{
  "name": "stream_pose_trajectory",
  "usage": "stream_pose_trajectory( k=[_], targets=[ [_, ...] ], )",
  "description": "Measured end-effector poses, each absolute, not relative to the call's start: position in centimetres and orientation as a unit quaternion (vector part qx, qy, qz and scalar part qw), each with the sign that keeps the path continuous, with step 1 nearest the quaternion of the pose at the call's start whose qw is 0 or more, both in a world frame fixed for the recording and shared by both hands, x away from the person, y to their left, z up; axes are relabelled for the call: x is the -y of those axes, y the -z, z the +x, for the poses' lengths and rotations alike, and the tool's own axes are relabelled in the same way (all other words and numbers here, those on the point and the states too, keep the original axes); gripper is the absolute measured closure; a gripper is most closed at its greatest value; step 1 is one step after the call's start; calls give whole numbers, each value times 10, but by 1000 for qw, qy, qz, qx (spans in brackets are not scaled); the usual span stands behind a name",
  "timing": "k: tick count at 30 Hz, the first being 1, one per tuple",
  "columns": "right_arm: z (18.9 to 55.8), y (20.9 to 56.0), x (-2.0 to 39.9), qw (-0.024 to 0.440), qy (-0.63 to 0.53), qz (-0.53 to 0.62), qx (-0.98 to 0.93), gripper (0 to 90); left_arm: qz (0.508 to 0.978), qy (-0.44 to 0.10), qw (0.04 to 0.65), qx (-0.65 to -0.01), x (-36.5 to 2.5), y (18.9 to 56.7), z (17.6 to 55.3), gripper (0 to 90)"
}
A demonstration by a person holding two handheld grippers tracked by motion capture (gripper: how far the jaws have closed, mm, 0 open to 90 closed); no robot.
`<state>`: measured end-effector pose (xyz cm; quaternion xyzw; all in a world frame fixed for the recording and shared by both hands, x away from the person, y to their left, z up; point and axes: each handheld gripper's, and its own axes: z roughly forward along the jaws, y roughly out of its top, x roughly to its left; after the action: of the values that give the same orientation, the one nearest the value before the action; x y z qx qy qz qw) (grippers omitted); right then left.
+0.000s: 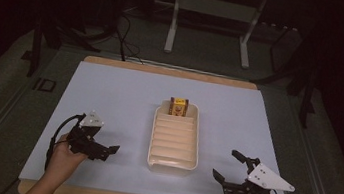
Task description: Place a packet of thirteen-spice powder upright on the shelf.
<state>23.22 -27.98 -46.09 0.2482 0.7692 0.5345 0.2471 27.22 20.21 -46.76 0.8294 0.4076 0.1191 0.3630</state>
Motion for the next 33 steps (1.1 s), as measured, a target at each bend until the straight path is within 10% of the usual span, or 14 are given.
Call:
stream_pose_trajectory(
  k=[33],
  targets=[
    [233,461,278,245,-534,243,-772,145,837,-124,343,-407,-223,493,231,14]
  ],
)
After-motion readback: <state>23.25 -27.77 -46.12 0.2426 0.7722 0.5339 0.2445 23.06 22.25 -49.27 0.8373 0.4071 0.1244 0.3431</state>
